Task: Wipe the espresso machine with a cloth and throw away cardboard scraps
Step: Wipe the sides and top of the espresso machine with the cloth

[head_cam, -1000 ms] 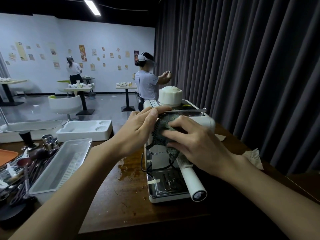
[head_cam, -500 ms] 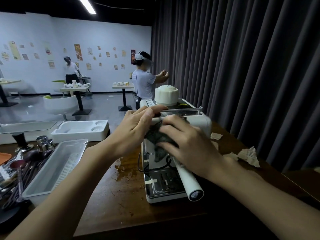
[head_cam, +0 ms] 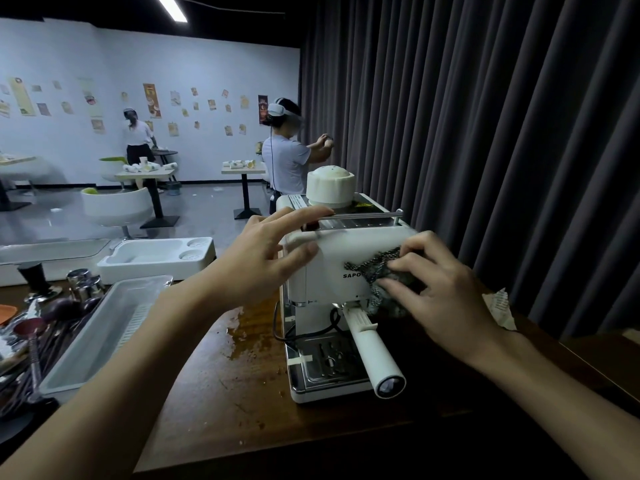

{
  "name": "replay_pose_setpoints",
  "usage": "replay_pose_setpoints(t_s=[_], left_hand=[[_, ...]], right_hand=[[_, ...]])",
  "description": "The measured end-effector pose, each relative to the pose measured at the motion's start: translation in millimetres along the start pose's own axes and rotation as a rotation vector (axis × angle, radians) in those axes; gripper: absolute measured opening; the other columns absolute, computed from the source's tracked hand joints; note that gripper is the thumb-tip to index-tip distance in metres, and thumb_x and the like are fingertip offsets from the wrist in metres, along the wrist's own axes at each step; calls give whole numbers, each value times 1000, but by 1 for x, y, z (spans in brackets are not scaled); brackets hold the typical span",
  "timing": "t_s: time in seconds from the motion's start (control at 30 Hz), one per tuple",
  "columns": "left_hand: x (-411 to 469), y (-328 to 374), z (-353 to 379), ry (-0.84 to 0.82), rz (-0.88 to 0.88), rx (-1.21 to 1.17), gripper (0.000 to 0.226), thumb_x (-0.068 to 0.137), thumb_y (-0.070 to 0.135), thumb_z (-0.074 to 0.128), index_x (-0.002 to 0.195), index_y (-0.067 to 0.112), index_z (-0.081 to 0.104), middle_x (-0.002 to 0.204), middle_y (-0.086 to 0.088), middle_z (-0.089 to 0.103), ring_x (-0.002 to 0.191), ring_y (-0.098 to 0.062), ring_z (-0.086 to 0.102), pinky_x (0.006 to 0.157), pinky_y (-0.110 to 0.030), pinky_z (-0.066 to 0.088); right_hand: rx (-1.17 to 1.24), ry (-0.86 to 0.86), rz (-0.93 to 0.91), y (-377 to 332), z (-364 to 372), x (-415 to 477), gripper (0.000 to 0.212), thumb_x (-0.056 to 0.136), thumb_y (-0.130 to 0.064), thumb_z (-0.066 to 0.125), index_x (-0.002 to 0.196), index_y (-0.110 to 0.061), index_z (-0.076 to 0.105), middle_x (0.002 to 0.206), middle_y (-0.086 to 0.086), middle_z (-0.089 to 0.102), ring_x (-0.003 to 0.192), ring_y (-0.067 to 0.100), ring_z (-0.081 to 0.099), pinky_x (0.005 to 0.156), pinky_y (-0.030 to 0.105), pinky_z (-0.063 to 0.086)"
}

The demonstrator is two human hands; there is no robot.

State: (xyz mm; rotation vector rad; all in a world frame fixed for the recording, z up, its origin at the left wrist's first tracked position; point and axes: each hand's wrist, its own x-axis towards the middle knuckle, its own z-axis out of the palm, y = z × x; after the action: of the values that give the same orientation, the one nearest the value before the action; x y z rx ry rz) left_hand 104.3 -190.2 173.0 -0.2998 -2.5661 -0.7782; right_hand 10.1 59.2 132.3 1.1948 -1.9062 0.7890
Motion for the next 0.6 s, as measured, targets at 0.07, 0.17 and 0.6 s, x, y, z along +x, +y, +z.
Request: replay_pose_setpoints(t_s=[0.07, 0.17, 0.6], left_hand=[[1, -3, 0, -4, 12, 2, 48, 91, 66, 40, 139, 63, 35, 135, 26, 45, 124, -27, 50, 103, -54, 46], [3, -6, 1, -4, -1, -16, 49, 90, 68, 41, 139, 63, 35, 136, 19, 46, 122, -30, 51, 100, -54, 48], [-1, -7, -2, -29, 10, -33, 52, 90, 67, 40, 141, 64, 32, 145, 21, 44, 130, -27, 44, 105, -54, 44]], right_hand=[[-11, -28, -32, -14, 4, 8, 19, 77, -14, 81, 86, -6, 67, 98, 2, 54, 80, 17, 57, 69, 23, 48], [21, -128, -120, -41, 18, 21, 18, 79, -16, 79, 85, -7, 65, 99, 3, 54, 77, 19, 60, 70, 14, 44], [38, -91, 4, -3, 3, -3, 17, 78, -15, 79, 84, -8, 65, 97, -3, 49, 81, 15, 57, 76, 19, 45]])
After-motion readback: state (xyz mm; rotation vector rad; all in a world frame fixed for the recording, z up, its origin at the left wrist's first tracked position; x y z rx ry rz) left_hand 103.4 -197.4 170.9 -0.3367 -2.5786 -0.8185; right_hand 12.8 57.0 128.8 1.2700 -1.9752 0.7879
